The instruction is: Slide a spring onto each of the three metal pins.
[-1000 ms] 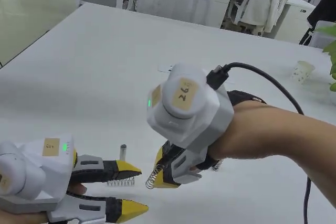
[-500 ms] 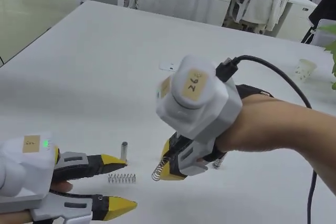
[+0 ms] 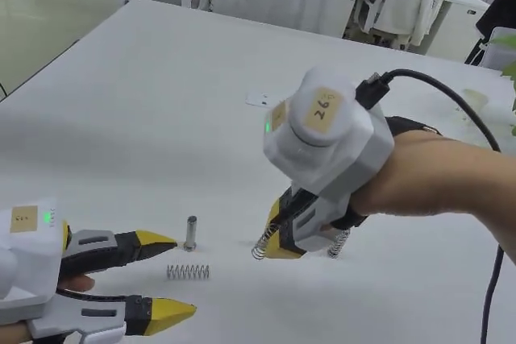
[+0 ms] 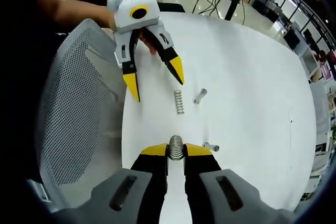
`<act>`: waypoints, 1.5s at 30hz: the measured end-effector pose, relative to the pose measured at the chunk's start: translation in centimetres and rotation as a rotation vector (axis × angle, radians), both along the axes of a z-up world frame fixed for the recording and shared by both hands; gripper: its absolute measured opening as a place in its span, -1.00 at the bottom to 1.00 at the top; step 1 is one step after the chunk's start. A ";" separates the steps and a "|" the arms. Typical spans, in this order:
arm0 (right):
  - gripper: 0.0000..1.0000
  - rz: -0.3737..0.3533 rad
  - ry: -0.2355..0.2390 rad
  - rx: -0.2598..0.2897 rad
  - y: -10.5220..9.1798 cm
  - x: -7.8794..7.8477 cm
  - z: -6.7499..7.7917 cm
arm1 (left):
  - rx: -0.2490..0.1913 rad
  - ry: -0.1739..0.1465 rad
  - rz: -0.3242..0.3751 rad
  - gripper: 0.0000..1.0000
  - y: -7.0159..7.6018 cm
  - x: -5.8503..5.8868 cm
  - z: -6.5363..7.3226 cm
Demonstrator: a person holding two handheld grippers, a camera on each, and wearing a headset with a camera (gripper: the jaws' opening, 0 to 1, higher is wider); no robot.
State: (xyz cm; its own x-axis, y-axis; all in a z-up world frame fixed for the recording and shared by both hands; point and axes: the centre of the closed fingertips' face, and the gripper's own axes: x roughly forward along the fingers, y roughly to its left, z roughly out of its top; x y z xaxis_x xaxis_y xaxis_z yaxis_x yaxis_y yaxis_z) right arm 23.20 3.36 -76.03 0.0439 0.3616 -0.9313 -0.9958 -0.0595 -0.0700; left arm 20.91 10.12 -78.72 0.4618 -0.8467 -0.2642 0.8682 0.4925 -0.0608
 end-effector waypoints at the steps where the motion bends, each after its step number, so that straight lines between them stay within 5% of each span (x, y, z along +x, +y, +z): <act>1: -0.83 -0.004 0.000 0.001 -0.1 0.1 0.1 | -0.001 0.000 0.003 -0.14 0.1 0.0 0.0; 27: -0.83 -0.068 -0.042 -0.066 -2.2 5.7 -0.7 | -0.007 0.009 0.047 -0.05 1.1 0.0 -0.3; 45: -0.83 -0.073 -0.024 -0.083 -1.7 7.1 -2.5 | -0.006 0.016 0.062 -0.04 1.4 0.1 -0.4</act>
State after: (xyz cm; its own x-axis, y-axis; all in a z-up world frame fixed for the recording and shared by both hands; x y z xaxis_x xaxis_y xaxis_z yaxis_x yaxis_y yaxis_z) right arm 30.32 1.67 -78.53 0.0898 0.2779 -0.9564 -0.9958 0.0068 -0.0916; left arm 21.03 11.52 -79.09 0.5092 -0.8183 -0.2667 0.8350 0.5448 -0.0773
